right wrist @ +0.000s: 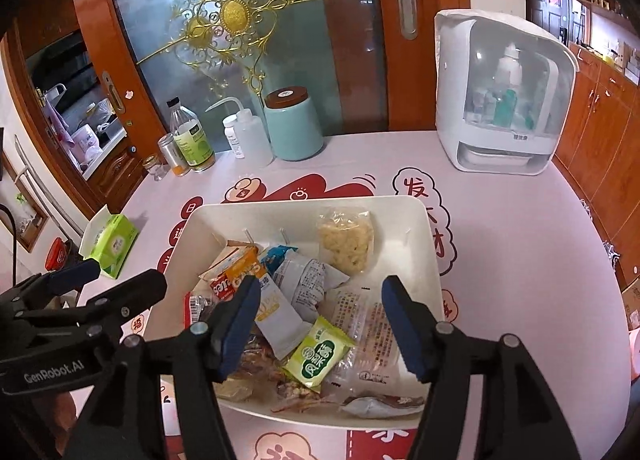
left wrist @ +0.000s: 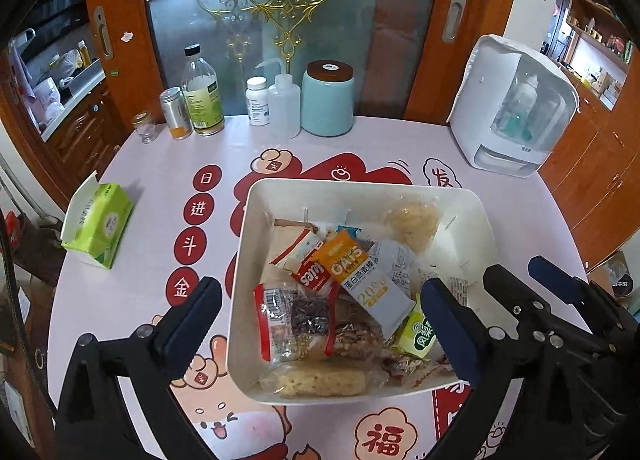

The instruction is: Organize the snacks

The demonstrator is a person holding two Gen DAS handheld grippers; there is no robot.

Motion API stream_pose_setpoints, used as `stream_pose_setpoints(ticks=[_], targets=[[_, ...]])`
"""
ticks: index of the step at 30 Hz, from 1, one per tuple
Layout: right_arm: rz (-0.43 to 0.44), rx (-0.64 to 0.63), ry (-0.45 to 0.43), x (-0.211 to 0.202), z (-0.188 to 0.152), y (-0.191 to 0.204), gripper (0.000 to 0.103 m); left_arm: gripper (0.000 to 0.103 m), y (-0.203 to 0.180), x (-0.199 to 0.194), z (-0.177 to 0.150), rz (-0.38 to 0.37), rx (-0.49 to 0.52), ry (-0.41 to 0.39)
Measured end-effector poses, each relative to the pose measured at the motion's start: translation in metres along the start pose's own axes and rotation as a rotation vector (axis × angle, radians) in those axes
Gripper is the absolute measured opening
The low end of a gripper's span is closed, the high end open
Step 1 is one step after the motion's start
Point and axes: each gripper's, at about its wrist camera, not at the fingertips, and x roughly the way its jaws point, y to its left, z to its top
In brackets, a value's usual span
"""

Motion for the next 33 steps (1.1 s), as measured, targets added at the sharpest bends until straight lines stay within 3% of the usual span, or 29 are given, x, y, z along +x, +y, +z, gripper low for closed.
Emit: stream_pose_setpoints(ticks=[11,23,33], targets=[[-0.026,0.011,-0.018,-0.036,-0.025,0.014,0.064,0.099,0.001,-0.044,-0.034,-0.036,0.027,-0.007],[-0.074,0.073,0.000,-0.097,-0.091,0.030,0.065,0.099,0.004,-0.107,-0.101,-0.092,0.097,0.001],[-0.029,0.078,0.045,-0.143,-0.132,0.033,0.065,0.099,-0.003,-0.164,-0.146,-0.084,0.083,-0.016]])
